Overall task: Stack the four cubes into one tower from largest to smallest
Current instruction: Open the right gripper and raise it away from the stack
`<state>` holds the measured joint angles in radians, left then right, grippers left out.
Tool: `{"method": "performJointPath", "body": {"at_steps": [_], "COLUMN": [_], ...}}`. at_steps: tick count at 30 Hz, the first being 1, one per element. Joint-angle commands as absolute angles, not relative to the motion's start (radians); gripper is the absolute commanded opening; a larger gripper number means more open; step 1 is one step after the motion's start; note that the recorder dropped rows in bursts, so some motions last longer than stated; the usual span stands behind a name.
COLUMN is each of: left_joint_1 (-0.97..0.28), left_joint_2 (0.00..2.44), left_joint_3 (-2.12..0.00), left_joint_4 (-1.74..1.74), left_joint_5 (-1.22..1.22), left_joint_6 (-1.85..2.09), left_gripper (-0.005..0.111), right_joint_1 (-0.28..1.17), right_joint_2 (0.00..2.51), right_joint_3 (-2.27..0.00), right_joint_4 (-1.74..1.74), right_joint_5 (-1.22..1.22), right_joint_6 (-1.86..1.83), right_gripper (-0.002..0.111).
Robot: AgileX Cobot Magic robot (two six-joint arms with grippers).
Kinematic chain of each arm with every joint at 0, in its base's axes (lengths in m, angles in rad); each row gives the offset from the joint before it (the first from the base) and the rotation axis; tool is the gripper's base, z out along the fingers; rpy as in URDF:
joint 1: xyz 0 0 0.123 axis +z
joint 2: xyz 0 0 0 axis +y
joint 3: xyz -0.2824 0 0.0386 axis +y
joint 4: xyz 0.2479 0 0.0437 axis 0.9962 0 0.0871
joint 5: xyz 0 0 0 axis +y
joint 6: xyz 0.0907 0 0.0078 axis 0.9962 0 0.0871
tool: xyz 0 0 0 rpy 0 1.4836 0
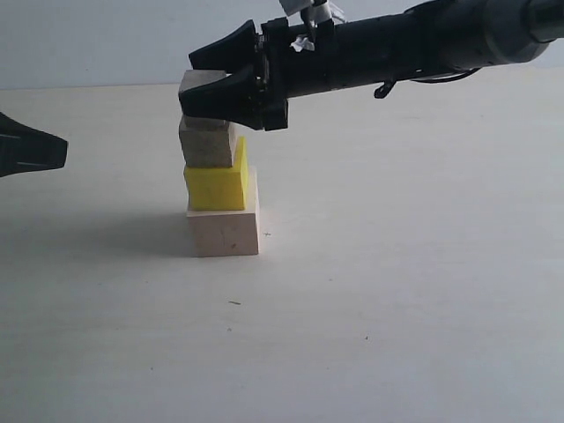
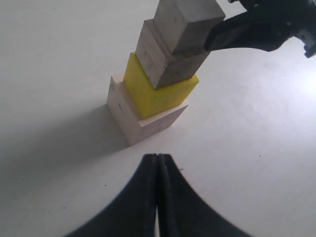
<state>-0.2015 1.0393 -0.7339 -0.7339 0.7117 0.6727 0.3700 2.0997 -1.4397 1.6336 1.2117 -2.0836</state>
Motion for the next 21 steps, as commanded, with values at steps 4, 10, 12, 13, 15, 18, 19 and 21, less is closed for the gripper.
{"method": "performJointPath", "body": {"at_steps": [4,10,12,13,15,18,19,21], "left_joint_1": [-0.198,-0.198,-0.198,-0.198,-0.198,-0.198,-0.198,-0.198], "left_joint_2": [1.041,1.041,1.041,1.041,1.041,1.041,1.041,1.041], "left_joint_3": [-0.733,-0.733,-0.733,-0.733,-0.733,-0.733,-0.733,-0.733], "left_joint_4": [-0.735,-0.735,-0.735,-0.735,-0.735,-0.735,-0.735,-0.738], "left_joint_5": [0.720,0.722,0.722,0.722,0.722,0.713,0.708,0.694], "left_joint_6": [0.676,0.676,0.676,0.676,0.676,0.676,0.676,0.676], "left_gripper": [0.000,0.000,0.000,0.000,0.000,0.000,0.000,0.000], "right_joint_1": [0.365,0.364,0.364,0.361,0.359,0.353,0.353,0.353], "right_joint_2": [2.028,1.952,1.916,1.896,1.851,1.784,1.759,1.714], "right_joint_3": [-1.444,-1.444,-1.444,-1.444,-1.444,-1.444,-1.444,-1.444], "right_joint_4": [1.637,1.637,1.632,1.629,1.591,1.508,1.463,1.361], "right_joint_5": [1.221,1.190,1.142,1.115,1.046,0.934,0.890,0.822], "right_joint_6": [-2.071,-2.054,-2.029,-2.004,-1.905,-1.745,-1.693,-1.597], "right_gripper": [0.073,0.073,0.073,0.073,0.070,0.056,0.049,0.034]}}
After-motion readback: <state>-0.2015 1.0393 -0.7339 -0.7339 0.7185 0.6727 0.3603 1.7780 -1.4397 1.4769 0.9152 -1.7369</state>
